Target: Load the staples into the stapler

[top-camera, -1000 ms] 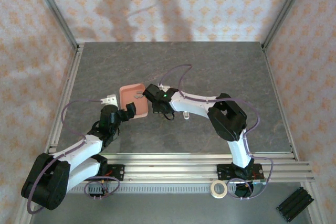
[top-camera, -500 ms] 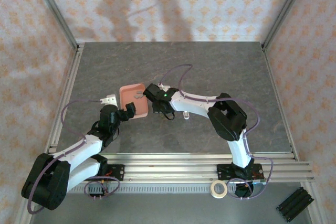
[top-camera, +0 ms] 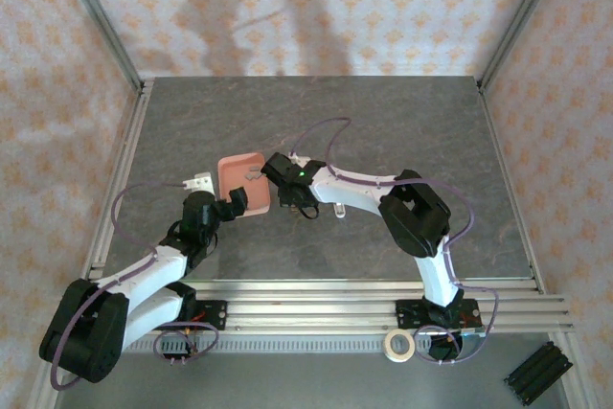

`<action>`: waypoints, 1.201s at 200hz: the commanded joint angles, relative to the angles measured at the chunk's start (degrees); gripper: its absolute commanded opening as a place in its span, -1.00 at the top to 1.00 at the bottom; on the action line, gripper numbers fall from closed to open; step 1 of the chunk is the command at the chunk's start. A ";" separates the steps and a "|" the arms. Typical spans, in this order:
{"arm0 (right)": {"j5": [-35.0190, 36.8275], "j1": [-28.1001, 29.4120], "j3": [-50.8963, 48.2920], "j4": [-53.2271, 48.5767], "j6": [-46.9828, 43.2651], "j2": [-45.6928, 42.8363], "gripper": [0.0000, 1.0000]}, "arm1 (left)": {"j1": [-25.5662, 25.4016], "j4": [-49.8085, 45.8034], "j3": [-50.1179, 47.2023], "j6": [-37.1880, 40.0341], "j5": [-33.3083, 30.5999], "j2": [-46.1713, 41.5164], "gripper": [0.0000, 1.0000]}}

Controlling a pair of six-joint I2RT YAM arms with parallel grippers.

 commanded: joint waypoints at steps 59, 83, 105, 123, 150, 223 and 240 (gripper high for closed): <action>0.14 -0.27 0.01 -1.78 -1.62 1.06 0.66 | 0.61 1.42 0.03 1.09 -1.23 0.45 -1.00; -0.09 -0.21 0.06 -1.93 -1.72 1.31 0.66 | 0.61 1.37 0.05 1.09 -1.21 0.50 -1.00; -0.37 -0.22 0.29 -2.25 -1.90 1.59 0.66 | 0.61 1.52 0.03 1.09 -1.17 0.53 -1.00; -0.72 -0.25 0.52 -2.64 -2.14 1.93 0.66 | 0.61 1.50 -0.06 1.01 -1.15 0.54 -1.00; -0.55 -0.04 0.69 -3.20 -2.56 1.97 0.66 | 0.60 1.39 -0.06 1.08 -1.15 0.54 -1.00; -0.82 0.89 1.37 -5.11 -3.79 1.84 0.65 | 0.61 1.42 -0.06 1.09 -0.98 0.45 -1.00; -0.52 0.92 1.58 -4.98 -3.82 1.88 0.64 | 0.61 1.42 -0.06 1.22 -0.85 0.44 -1.00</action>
